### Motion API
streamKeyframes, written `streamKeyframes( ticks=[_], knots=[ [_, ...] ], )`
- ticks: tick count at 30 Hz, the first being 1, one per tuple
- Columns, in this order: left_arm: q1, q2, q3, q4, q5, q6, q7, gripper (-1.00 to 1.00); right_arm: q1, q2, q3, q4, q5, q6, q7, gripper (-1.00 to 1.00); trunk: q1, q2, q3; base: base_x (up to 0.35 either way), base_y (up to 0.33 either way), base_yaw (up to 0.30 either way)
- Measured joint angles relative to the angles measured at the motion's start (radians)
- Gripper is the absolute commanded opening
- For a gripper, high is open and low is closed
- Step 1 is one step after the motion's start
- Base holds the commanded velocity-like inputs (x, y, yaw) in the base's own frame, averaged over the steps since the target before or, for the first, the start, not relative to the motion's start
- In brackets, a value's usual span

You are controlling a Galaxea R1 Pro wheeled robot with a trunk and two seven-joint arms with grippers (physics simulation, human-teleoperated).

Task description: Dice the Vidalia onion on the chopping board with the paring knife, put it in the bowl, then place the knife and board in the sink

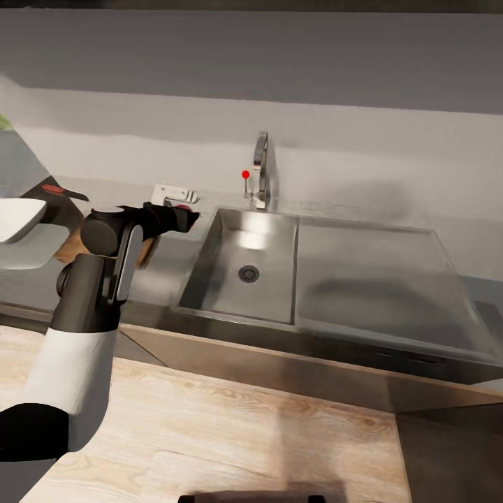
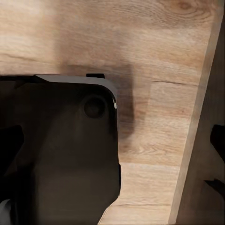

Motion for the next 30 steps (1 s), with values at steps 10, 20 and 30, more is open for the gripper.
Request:
streamKeyframes(
  ticks=[10,20,30],
  knots=[
    [0.000,0.000,0.000,0.002,0.000,-0.001,0.000,-1.00,0.000,0.001,-0.002,0.000,-0.001,0.000,0.000,1.00,0.000,0.000,0.000,0.000,0.294,0.000],
    [0.000,0.015,0.000,0.002,0.000,0.000,0.000,-1.00,0.000,0.003,-0.002,0.000,-0.001,0.000,-0.002,1.00,0.000,0.000,0.000,0.000,0.298,0.057],
    [0.000,0.017,0.000,0.002,0.000,0.000,0.000,-1.00,0.000,0.003,-0.002,0.000,-0.001,0.000,-0.002,1.00,0.000,0.000,0.000,0.001,0.292,0.114]
  ],
)
